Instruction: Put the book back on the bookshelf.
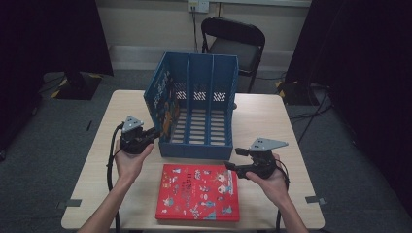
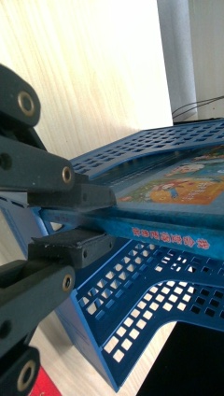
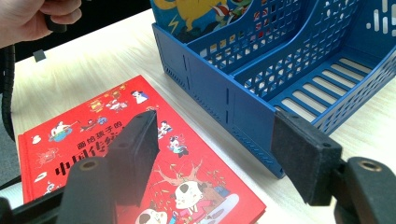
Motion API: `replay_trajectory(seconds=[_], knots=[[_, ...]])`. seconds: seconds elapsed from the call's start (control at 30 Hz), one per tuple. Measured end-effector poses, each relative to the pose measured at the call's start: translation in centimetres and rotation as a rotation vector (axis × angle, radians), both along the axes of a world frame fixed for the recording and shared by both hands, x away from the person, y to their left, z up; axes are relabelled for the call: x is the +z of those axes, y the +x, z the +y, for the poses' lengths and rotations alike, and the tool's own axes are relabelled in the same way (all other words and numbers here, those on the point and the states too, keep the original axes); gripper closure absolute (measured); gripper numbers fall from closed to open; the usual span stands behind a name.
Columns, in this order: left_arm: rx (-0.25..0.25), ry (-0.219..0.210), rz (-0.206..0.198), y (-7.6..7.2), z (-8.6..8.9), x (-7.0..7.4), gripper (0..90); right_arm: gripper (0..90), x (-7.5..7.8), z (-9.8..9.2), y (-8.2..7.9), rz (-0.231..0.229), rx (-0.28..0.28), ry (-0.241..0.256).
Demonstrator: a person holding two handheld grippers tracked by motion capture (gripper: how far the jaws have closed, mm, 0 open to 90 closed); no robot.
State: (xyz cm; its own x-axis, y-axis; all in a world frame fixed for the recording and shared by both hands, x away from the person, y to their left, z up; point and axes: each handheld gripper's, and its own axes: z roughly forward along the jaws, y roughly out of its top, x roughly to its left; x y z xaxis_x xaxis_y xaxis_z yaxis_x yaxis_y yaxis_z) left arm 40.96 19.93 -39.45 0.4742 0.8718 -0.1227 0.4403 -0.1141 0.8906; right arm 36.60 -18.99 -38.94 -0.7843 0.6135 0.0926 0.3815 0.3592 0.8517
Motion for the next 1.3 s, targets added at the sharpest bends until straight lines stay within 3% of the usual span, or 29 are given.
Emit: replay_trajectory(seconds=[0.57,0.7,0.9,1.3], knots=[[0.067,-0.005,-0.006,1.7,-0.5,0.0,79.5,32.2,0.0,0.0,0.0,0.001,0.004,-0.001],[0.07,0.026,-0.007,2.0,-0.6,0.1,79.4,32.2,0.0,0.0,0.0,0.001,0.001,0.0],[0.089,0.021,-0.008,2.5,-0.8,0.0,79.6,32.2,0.0,0.0,0.0,-0.001,0.002,0.001],[0.079,0.042,0.0,3.0,-1.1,0.4,78.9,32.1,0.0,0.0,0.1,0.002,0.002,-0.002]])
